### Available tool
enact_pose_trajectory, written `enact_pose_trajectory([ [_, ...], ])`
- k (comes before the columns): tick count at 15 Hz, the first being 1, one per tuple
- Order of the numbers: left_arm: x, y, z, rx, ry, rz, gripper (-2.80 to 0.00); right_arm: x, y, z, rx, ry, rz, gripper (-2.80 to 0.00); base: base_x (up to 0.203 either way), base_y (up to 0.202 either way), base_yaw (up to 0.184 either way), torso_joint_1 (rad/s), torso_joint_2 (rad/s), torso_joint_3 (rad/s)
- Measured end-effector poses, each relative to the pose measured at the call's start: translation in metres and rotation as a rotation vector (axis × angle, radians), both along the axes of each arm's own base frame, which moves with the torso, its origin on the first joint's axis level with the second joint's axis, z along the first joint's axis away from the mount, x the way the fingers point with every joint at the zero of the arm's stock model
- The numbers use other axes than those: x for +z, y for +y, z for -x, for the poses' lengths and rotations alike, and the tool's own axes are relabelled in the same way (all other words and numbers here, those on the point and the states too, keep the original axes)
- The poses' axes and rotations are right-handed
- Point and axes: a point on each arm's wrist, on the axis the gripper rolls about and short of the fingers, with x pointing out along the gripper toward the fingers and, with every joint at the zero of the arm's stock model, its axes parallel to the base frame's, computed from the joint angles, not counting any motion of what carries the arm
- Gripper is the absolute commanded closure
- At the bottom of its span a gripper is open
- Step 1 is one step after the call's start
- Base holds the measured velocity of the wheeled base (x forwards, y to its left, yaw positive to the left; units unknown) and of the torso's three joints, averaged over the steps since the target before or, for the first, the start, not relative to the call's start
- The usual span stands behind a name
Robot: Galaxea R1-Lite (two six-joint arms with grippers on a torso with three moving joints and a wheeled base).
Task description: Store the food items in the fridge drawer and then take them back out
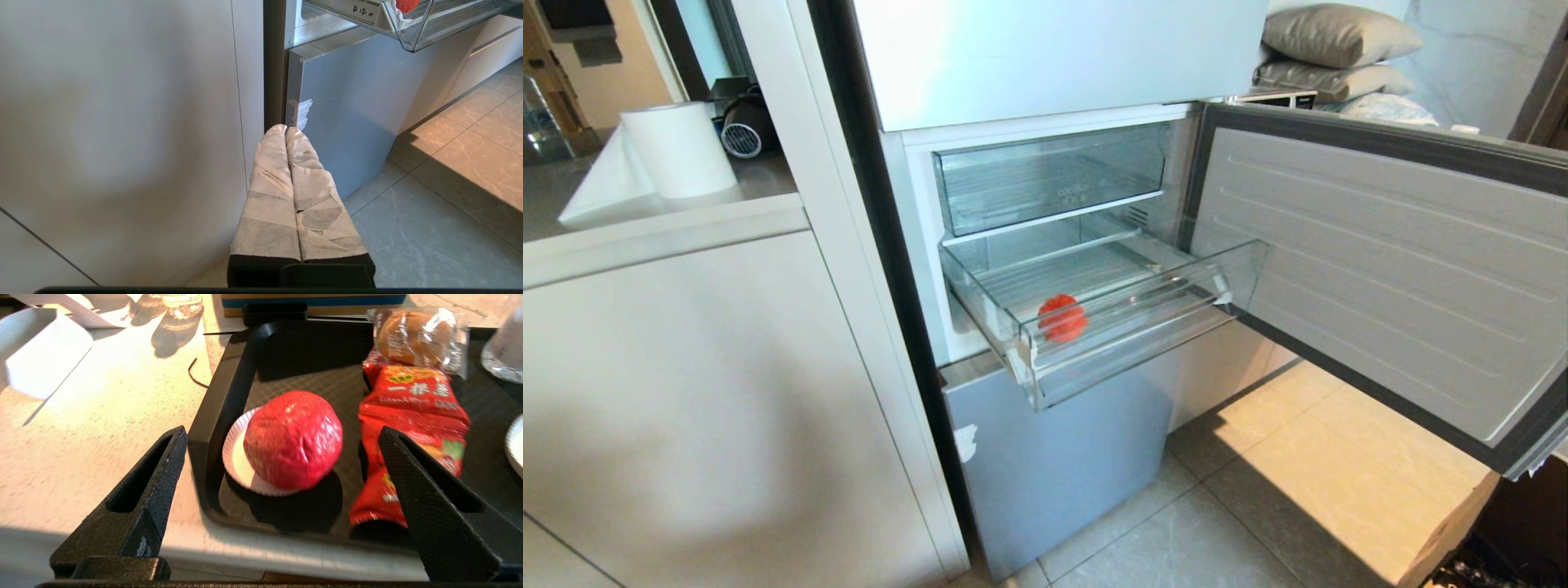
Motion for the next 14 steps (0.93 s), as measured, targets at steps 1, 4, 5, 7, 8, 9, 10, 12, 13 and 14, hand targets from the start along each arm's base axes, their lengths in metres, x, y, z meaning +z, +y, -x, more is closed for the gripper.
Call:
enact_pose_trajectory([
  [1, 0.0, 0.0, 0.0, 0.0, 0.0, 0.0, 0.0, -0.002, -0.006, -0.005, 0.002, 0.0, 0.002, -2.8, 0.0, 0.0, 0.0, 0.0, 0.0, 0.0],
  [4, 0.0, 0.0, 0.0, 0.0, 0.0, 0.0, 0.0, -0.01, -0.018, -0.02, 0.008, 0.004, -0.004, -2.8, 0.0, 0.0, 0.0, 0.0, 0.0, 0.0],
  [5, 0.0, 0.0, 0.0, 0.0, 0.0, 0.0, 0.0, -0.014, -0.021, -0.023, 0.006, 0.01, -0.009, -2.8, 0.0, 0.0, 0.0, 0.0, 0.0, 0.0],
  [7, 0.0, 0.0, 0.0, 0.0, 0.0, 0.0, 0.0, -0.021, -0.027, -0.027, -0.01, 0.02, -0.016, -2.8, 0.0, 0.0, 0.0, 0.0, 0.0, 0.0],
  [8, 0.0, 0.0, 0.0, 0.0, 0.0, 0.0, 0.0, -0.025, -0.03, -0.029, -0.016, 0.026, -0.02, -2.8, 0.0, 0.0, 0.0, 0.0, 0.0, 0.0],
  [9, 0.0, 0.0, 0.0, 0.0, 0.0, 0.0, 0.0, -0.028, -0.032, -0.03, -0.017, 0.036, -0.022, -2.8, 0.0, 0.0, 0.0, 0.0, 0.0, 0.0],
  [10, 0.0, 0.0, 0.0, 0.0, 0.0, 0.0, 0.0, -0.031, -0.034, -0.031, -0.017, 0.046, -0.024, -2.8, 0.0, 0.0, 0.0, 0.0, 0.0, 0.0],
  [12, 0.0, 0.0, 0.0, 0.0, 0.0, 0.0, 0.0, -0.037, -0.036, -0.032, -0.017, 0.058, -0.032, -2.8, 0.0, 0.0, 0.0, 0.0, 0.0, 0.0],
  [13, 0.0, 0.0, 0.0, 0.0, 0.0, 0.0, 0.0, -0.04, -0.038, -0.033, -0.016, 0.061, -0.035, -2.8, 0.0, 0.0, 0.0, 0.0, 0.0, 0.0],
  [14, 0.0, 0.0, 0.0, 0.0, 0.0, 0.0, 0.0, -0.042, -0.039, -0.034, -0.016, 0.065, -0.04, -2.8, 0.0, 0.0, 0.0, 0.0, 0.0, 0.0],
])
